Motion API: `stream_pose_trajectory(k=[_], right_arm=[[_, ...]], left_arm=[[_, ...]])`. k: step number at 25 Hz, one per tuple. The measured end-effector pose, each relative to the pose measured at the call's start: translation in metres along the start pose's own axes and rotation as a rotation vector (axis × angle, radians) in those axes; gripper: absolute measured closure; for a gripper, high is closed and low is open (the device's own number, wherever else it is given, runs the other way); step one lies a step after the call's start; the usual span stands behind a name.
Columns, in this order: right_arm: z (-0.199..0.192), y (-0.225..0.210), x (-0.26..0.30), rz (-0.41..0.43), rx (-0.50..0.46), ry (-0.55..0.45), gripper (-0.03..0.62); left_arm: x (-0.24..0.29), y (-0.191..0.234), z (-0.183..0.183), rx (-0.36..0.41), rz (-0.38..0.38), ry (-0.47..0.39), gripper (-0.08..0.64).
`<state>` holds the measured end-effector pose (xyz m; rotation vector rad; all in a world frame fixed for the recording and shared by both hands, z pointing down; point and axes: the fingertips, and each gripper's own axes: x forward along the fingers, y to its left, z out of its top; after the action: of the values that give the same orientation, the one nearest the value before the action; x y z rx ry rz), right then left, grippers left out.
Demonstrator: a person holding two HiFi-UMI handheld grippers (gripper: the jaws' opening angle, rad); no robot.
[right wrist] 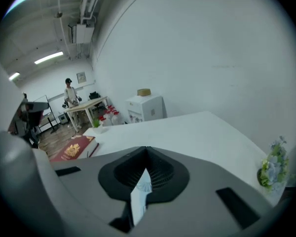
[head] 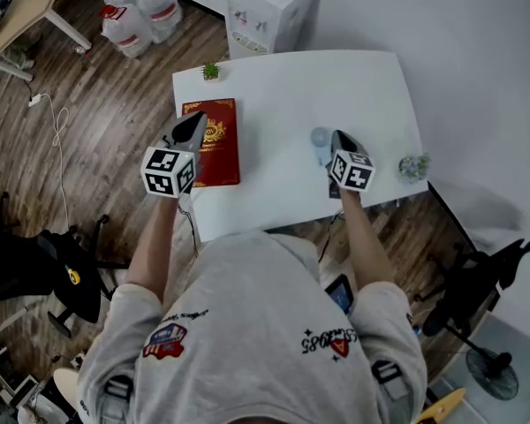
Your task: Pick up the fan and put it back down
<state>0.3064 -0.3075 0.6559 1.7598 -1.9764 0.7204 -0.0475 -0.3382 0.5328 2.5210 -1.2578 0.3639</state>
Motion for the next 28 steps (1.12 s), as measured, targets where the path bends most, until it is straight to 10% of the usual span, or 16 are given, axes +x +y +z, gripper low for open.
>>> stream_pose_trajectory(k=[15,28], right_arm=[[0.152,0.072,-0.105,0.095,-0.200,-0.424,0.589],[0.147,0.083,-0.106,0.119,-0.210,-0.421,0.591]], left_arm=[[-0.003,-0.024,0.036,0.025,-0.043,-0.080,0.555],[-0.010,-0.021,0.041,0.017,-0.026,-0.100,0.555]])
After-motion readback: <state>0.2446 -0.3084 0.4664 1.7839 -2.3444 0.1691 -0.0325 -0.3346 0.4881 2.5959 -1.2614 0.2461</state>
